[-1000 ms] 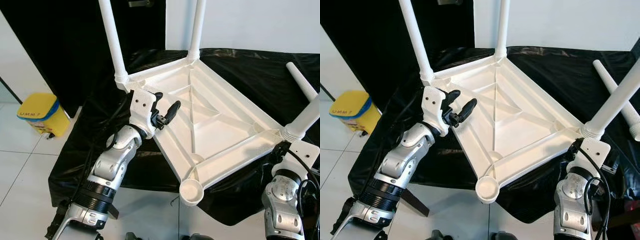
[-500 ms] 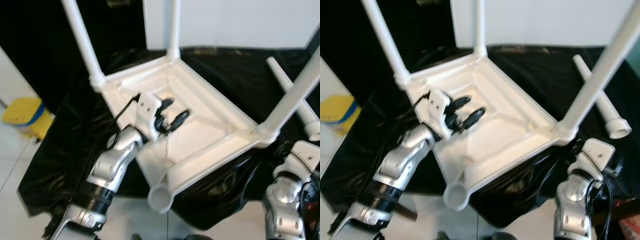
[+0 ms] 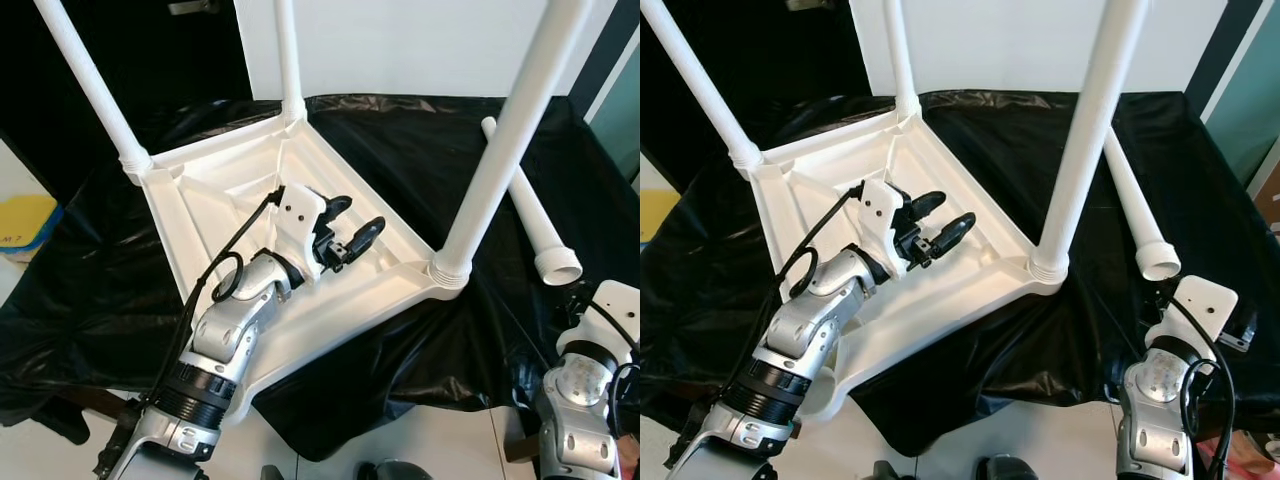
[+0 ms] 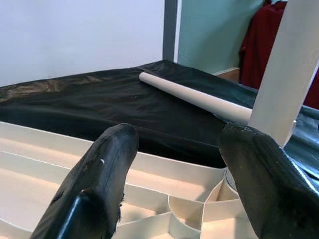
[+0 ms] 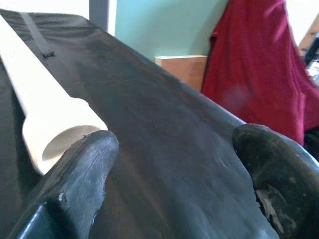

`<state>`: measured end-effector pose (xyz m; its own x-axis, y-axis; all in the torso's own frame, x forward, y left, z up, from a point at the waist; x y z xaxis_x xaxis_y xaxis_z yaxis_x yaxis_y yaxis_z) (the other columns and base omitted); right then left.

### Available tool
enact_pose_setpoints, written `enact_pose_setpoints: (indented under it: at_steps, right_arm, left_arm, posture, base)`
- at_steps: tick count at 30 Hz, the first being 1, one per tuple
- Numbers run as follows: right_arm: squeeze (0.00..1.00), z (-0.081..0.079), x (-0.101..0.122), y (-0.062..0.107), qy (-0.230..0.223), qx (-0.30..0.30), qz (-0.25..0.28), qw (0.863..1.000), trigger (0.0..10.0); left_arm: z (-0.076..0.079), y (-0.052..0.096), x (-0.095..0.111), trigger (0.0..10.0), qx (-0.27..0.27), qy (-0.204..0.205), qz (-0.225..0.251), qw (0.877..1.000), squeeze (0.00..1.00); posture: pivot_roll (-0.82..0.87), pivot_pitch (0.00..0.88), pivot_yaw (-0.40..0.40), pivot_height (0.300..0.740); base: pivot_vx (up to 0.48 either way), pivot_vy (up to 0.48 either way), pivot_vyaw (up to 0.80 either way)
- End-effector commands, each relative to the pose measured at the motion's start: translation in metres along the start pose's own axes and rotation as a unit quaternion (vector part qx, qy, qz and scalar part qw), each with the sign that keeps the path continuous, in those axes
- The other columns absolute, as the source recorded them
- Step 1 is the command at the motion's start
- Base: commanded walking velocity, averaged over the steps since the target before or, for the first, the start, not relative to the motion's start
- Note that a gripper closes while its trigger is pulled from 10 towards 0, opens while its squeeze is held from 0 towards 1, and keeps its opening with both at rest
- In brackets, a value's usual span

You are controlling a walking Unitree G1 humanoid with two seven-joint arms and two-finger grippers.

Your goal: Building children table

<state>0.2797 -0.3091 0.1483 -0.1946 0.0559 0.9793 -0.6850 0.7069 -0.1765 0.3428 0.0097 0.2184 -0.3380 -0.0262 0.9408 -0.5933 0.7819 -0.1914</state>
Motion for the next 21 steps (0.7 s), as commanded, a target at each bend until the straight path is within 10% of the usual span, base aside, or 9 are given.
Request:
enact_pose_setpoints:
  at_steps: [1, 21]
  right_arm:
    - [0.0, 0.002, -0.002, -0.002, -0.013, 0.003, -0.003, 1.0, 10.0]
    - [0.0, -0.036, 0.007, -0.026, -0.116, 0.202, -0.015, 0.972, 10.0]
  left_arm:
    - [0.003, 0.003, 0.001, 10.0, -0.012, 0.008, 0.002, 1.0, 0.0]
    - [0.038, -0.006, 0.021, 10.0, -0.056, 0.029, 0.028, 0.998, 0.0]
  posture:
    - [-0.2, 0.134, 0.034, 0.74]
    - [-0.2, 0.15, 0.073, 0.74]
  base:
    - [0.0, 0.0, 0.0]
    - [0.0, 0.0, 0.0]
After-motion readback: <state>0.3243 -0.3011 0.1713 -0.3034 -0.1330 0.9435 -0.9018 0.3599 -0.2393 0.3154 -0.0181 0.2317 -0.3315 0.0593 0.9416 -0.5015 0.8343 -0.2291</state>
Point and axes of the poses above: a point about 5 cm out from each wrist's last joint towards the gripper, its own y axis pointing back from the gripper into the wrist, its own x axis along the axis of the wrist's last joint, z = x × y, the point moved 6 cm from there along -y, pointing out of the wrist towards the gripper, and after that the axes turned 11 degrees about -y, right-handed, at the moved point
